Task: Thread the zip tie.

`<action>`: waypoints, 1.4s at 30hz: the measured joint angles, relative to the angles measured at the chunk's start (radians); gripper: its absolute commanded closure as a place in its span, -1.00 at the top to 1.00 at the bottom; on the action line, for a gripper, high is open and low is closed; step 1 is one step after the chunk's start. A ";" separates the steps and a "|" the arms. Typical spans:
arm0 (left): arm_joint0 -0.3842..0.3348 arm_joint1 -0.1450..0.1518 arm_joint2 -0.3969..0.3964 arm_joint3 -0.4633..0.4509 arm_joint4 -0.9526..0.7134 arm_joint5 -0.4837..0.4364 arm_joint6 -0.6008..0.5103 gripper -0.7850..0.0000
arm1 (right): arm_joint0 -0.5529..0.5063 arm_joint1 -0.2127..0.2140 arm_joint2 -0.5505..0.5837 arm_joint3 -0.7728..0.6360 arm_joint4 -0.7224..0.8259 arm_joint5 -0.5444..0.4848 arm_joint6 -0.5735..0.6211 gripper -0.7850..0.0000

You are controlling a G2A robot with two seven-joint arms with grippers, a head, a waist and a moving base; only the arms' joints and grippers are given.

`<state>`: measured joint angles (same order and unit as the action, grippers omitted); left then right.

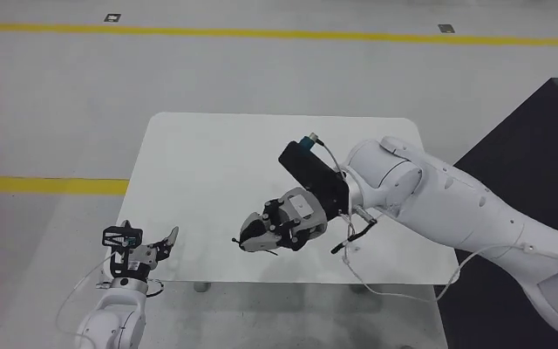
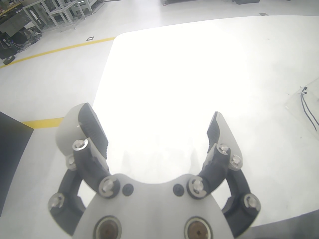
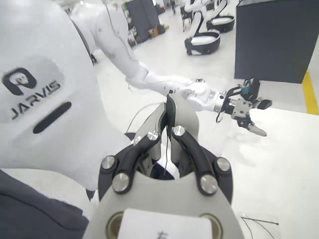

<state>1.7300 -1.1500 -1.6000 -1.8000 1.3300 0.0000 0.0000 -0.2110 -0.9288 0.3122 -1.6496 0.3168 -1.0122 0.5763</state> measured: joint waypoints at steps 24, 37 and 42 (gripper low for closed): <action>0.000 0.000 0.000 0.000 0.000 0.000 0.000 1.00 | -0.103 0.007 0.014 0.086 0.055 0.022 -0.091 -1.00; 0.000 0.000 0.000 0.000 0.000 0.000 0.000 1.00 | -0.178 0.000 0.013 0.046 0.410 0.051 0.182 -1.00; 0.000 0.000 0.000 0.000 0.000 0.000 0.000 1.00 | -0.180 -0.017 0.027 0.057 0.482 0.071 0.273 -1.00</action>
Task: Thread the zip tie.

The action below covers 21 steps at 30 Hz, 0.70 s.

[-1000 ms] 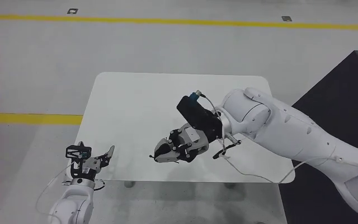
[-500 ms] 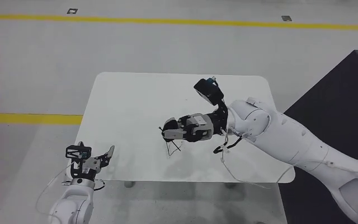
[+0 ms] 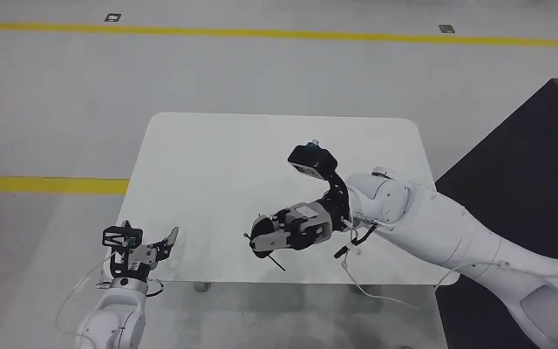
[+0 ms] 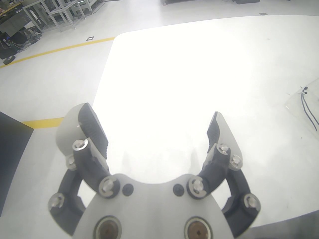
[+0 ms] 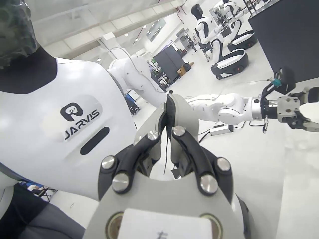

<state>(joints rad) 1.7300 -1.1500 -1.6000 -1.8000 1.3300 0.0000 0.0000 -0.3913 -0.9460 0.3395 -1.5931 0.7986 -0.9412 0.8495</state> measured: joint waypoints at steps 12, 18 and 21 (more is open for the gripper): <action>0.000 0.000 0.000 0.000 0.000 0.000 0.000 1.00 | -0.020 -0.014 0.099 -0.028 -0.131 0.060 0.046 -1.00; 0.000 0.000 0.000 0.000 0.000 0.000 0.000 1.00 | -0.045 -0.006 0.179 -0.096 -0.326 0.096 -0.013 -1.00; 0.000 0.000 0.000 0.000 0.000 0.000 0.000 1.00 | -0.064 -0.003 0.210 -0.132 -0.387 0.093 -0.027 -1.00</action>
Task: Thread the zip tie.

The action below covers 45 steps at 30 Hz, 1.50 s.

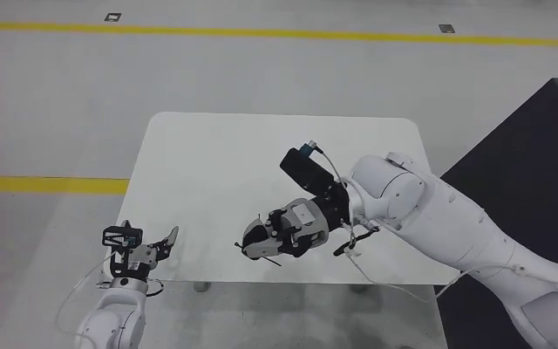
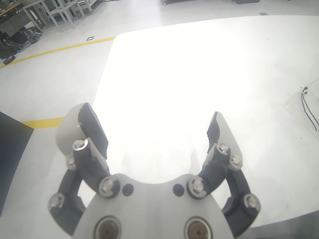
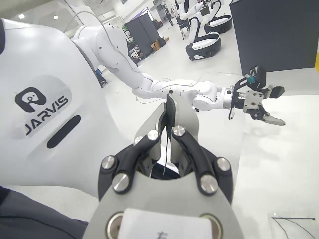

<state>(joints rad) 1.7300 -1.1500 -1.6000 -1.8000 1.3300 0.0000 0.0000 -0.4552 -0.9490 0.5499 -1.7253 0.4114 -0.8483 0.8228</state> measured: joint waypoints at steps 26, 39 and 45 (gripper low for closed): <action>0.000 0.000 0.000 0.000 0.000 0.000 0.000 1.00 | -0.085 0.000 0.155 0.000 0.045 -0.042 0.034 -1.00; 0.000 0.000 0.000 0.000 0.000 0.000 0.000 1.00 | -0.202 0.062 0.371 0.024 0.107 0.005 0.113 -1.00; 0.000 0.000 0.000 0.000 0.000 0.000 0.000 1.00 | -0.236 0.074 0.422 0.028 0.107 0.012 0.114 -1.00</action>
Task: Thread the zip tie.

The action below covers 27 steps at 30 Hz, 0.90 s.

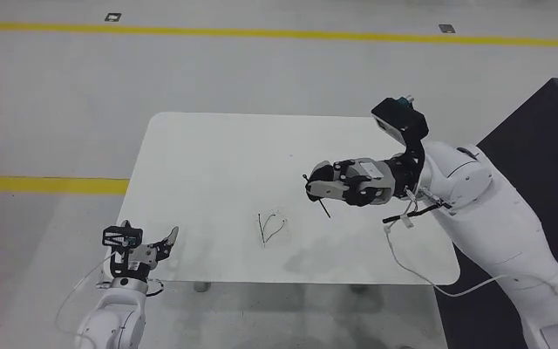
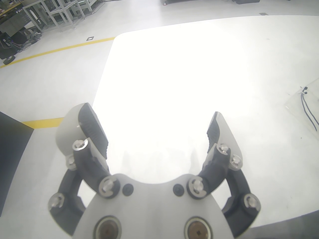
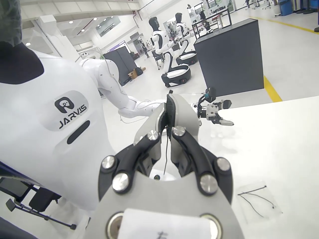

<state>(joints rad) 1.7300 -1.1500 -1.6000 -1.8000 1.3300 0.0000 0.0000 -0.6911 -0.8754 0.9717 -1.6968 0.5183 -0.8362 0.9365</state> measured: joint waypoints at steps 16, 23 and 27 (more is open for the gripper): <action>0.000 0.000 0.000 0.000 0.000 0.000 0.000 1.00 | -0.015 0.000 0.007 -0.005 -0.009 0.021 -0.019 -1.00; 0.000 0.000 0.000 0.000 0.000 0.000 0.000 1.00 | -0.064 0.010 0.078 0.015 -0.072 0.090 -0.073 -1.00; 0.000 0.000 0.000 0.000 0.000 0.000 0.000 1.00 | -0.075 0.012 0.117 0.014 -0.087 0.104 -0.108 -1.00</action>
<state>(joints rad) 1.7300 -1.1500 -1.6000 -1.8000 1.3300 0.0000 0.0000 -0.7661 -0.8631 1.0887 -1.6828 0.4311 -0.7321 0.8286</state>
